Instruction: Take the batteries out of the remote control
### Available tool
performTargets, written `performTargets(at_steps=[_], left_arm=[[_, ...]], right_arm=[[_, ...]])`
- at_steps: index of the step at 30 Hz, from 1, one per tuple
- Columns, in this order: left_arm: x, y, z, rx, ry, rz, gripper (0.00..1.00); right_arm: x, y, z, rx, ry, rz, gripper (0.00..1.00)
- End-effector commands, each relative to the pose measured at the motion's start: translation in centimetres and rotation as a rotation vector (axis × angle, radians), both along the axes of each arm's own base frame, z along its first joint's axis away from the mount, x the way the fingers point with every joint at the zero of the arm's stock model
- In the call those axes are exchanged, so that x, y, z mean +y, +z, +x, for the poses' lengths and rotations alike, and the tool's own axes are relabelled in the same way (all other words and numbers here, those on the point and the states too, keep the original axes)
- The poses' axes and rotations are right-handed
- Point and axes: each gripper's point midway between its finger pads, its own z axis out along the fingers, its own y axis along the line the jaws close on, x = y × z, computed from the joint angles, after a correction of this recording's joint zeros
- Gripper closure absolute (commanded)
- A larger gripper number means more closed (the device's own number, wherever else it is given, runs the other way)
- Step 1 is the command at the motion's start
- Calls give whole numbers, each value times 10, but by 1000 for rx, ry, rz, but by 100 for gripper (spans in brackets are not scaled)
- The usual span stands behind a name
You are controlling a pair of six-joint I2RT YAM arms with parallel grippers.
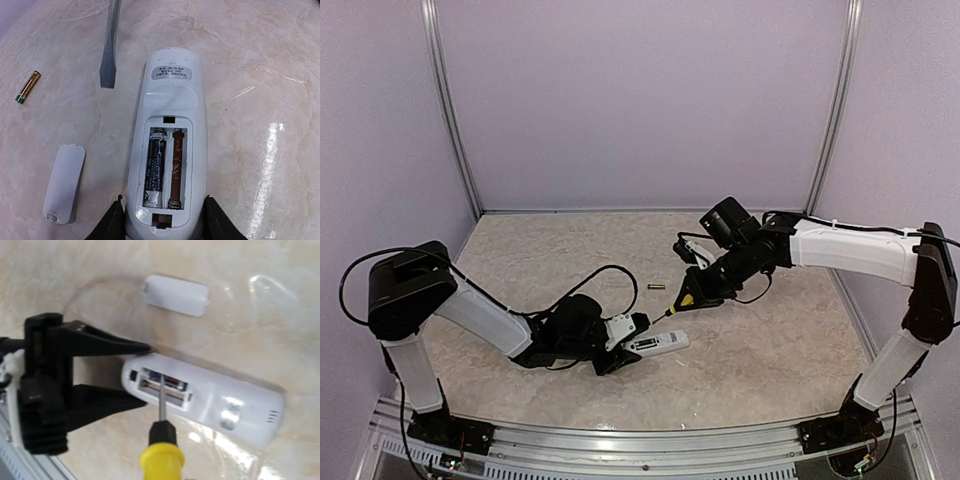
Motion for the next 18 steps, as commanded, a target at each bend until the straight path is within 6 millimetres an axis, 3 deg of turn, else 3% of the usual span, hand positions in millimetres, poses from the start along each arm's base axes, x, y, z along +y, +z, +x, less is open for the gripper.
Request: performTargets(at_steps=[1, 13, 18], left_arm=[[14, -18, -5, 45, 19, 89, 75], [16, -14, 0, 55, 78, 86, 74], [19, -16, -6, 60, 97, 90, 74]], right_arm=[[-12, 18, 9, -71, -23, -17, 100], [-39, 32, 41, -245, -168, -89, 100], [-51, 36, 75, -298, -294, -56, 100]])
